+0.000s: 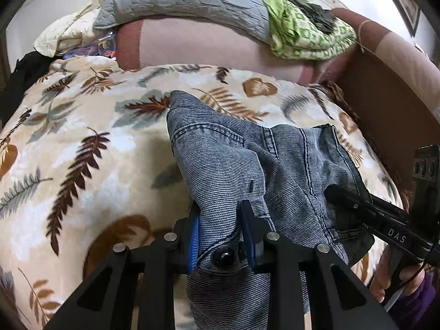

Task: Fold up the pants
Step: 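Grasp the jeans stack edge with the left gripper while the right gripper grasps its side, then lay the jeans stack flat on the bed and open both grippers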

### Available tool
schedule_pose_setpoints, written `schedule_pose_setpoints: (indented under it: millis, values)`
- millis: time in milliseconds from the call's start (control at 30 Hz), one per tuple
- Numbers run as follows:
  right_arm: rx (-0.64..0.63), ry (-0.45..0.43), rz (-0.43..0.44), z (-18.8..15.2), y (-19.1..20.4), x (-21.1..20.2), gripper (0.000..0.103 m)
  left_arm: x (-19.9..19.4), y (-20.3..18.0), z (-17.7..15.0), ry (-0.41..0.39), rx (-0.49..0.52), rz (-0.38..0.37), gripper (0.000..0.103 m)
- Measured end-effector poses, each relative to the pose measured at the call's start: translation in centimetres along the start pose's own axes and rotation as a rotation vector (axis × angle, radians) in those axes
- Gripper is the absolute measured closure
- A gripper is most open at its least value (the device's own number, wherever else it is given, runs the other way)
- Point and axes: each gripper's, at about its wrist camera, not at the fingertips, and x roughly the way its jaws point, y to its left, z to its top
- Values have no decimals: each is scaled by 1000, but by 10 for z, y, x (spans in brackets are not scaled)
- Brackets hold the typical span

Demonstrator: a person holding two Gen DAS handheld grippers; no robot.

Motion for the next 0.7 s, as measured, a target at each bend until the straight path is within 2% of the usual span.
schedule_pose_setpoints:
  millis: [100,167,233,300,333,400,500,533,633,700]
  values:
    - [28,23,-4,6,-8,25,76,16,10,9,2,-14,48,74]
    - [52,69,-21,6,-18,45,76,34,19,9,31,-25,103,74]
    - [85,136,-73,0,-32,68,75,48,27,5,69,-34,137,74]
    - [167,175,-64,-7,-51,80,60,57,30,-1,84,-34,143,72]
    - [188,166,-58,-8,-54,78,56,58,29,-3,77,-17,159,71]
    - [200,160,-85,-7,-55,69,41,56,23,-5,74,11,188,71]
    - [208,141,-96,-1,-51,51,41,48,16,-4,78,36,222,70]
    - [211,127,-97,0,-50,41,40,40,12,-5,70,52,247,67]
    - [191,59,-107,4,-43,9,36,14,2,-13,23,78,317,37]
    - [152,8,-115,2,-35,-17,35,-4,-4,-19,-28,99,349,35]
